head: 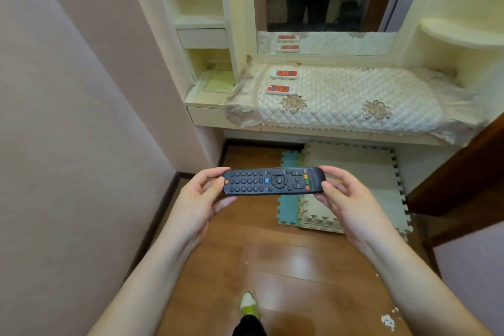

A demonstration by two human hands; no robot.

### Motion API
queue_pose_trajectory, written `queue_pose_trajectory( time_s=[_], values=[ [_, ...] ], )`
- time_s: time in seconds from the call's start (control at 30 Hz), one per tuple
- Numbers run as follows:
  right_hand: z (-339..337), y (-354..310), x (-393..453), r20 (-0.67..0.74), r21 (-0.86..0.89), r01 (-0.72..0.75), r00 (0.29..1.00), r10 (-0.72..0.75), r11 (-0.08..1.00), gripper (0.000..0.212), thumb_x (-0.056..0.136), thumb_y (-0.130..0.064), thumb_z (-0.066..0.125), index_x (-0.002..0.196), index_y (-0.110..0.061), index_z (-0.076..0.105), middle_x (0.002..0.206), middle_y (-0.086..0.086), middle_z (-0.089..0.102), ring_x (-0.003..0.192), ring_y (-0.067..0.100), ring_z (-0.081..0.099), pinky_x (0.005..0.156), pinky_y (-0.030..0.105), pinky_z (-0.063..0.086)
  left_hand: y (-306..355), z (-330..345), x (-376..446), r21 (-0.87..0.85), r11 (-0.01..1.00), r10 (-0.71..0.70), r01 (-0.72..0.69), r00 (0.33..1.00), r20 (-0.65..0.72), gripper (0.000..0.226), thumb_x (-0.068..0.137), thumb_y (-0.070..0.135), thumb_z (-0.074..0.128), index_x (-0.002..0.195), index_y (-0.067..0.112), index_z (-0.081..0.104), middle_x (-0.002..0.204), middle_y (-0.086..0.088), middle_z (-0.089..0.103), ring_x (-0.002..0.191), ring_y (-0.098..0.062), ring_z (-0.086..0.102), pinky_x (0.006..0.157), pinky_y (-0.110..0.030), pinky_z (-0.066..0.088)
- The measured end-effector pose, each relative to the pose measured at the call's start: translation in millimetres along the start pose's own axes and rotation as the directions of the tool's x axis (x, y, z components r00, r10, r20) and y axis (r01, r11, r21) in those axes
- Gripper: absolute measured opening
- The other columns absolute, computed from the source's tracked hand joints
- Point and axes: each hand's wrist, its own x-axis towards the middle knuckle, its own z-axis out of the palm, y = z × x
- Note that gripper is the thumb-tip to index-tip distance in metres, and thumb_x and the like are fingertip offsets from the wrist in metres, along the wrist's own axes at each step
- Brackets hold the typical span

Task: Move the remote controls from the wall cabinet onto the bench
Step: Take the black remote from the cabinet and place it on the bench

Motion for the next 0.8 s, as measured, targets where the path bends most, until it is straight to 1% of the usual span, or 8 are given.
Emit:
queue_pose_trajectory(
  time_s=[0.1,0.17,0.23,0.37,0.47,0.57,0.7,0.8],
  values=[
    [20.5,-1.1,21.1,-0.029,-0.006,0.01,1.0,-0.01,1.0,0.026,0.096,-0.001,0.048,0.114,-0.017,0.059,0.102,0.009,0.068,0.094,0.015,0.068,0.086,0.022,0.054,10.9,-12.6,32.8,0.016,1.0,-0.013,0.013,0.999,0.036,0.019,0.096,0.006,0.052,0.107,0.011,0.066,0.096,-0.008,0.072,0.095,-0.019,0.071,0.067,-0.022,0.059],
    [34.9,-6.5,33.8,-0.051,-0.017,0.038,0.998,-0.039,0.999,0.026,0.096,0.0,0.047,0.114,-0.015,0.058,0.097,0.007,0.068,0.09,0.014,0.068,0.083,0.019,0.055,18.8,-20.3,52.8,0.026,1.0,-0.016,0.014,0.998,0.06,0.019,0.097,0.006,0.051,0.108,0.011,0.066,0.098,-0.008,0.071,0.095,-0.018,0.071,0.068,-0.023,0.06],
    [46.9,-11.3,45.2,-0.072,-0.029,0.063,0.995,-0.065,0.998,0.026,0.096,0.001,0.047,0.113,-0.014,0.059,0.092,0.007,0.067,0.085,0.014,0.066,0.08,0.019,0.055,25.7,-25.3,71.2,0.017,1.0,-0.025,0.024,0.996,0.082,0.019,0.097,0.005,0.05,0.107,0.011,0.065,0.097,-0.008,0.071,0.092,-0.016,0.071,0.068,-0.023,0.06],
    [61.0,-15.0,62.4,-0.126,-0.016,0.079,0.989,-0.081,0.997,0.027,0.095,0.002,0.047,0.115,-0.012,0.059,0.09,0.008,0.065,0.083,0.016,0.065,0.077,0.017,0.055,36.5,-28.1,101.6,-0.002,0.999,-0.039,0.04,0.991,0.13,0.019,0.097,0.004,0.05,0.105,0.01,0.065,0.088,-0.005,0.071,0.08,-0.011,0.07,0.068,-0.022,0.059],
    [62.6,-16.5,72.5,-0.149,-0.022,0.082,0.985,-0.085,0.996,0.027,0.095,0.001,0.048,0.116,-0.011,0.059,0.086,0.007,0.066,0.083,0.016,0.065,0.073,0.016,0.055,40.2,-25.9,119.1,0.0,0.998,-0.059,0.059,0.984,0.167,0.018,0.097,0.004,0.05,0.106,0.01,0.065,0.091,-0.007,0.07,0.082,-0.013,0.07,0.068,-0.022,0.059],
    [59.7,-20.7,84.5,-0.168,-0.041,0.093,0.981,-0.099,0.995,0.027,0.095,0.0,0.048,0.117,-0.011,0.058,0.089,0.009,0.065,0.084,0.017,0.065,0.074,0.016,0.055,40.2,-19.0,137.4,0.014,0.997,-0.078,0.077,0.978,0.194,0.018,0.097,0.004,0.05,0.107,0.009,0.064,0.093,-0.009,0.069,0.082,-0.013,0.07,0.068,-0.021,0.058],
    [50.9,-24.2,102.0,-0.196,-0.163,0.121,0.969,-0.152,0.979,0.027,0.097,-0.004,0.048,0.114,-0.021,0.059,0.097,0.011,0.065,0.089,0.018,0.067,0.071,0.014,0.052,37.8,-0.3,161.5,0.036,0.995,-0.096,0.09,0.972,0.215,0.018,0.098,0.005,0.049,0.108,0.009,0.063,0.095,-0.008,0.07,0.085,-0.015,0.069,0.069,-0.021,0.058],
    [35.3,-26.1,119.7,-0.223,-0.157,0.115,0.964,-0.148,0.981,0.027,0.097,-0.005,0.048,0.114,-0.022,0.059,0.1,0.011,0.065,0.092,0.019,0.067,0.071,0.013,0.052,34.2,20.1,179.5,0.059,0.993,-0.111,0.1,0.965,0.238,0.018,0.098,0.005,0.048,0.107,0.01,0.063,0.091,-0.005,0.071,0.082,-0.013,0.069,0.069,-0.022,0.057]
  ],
)
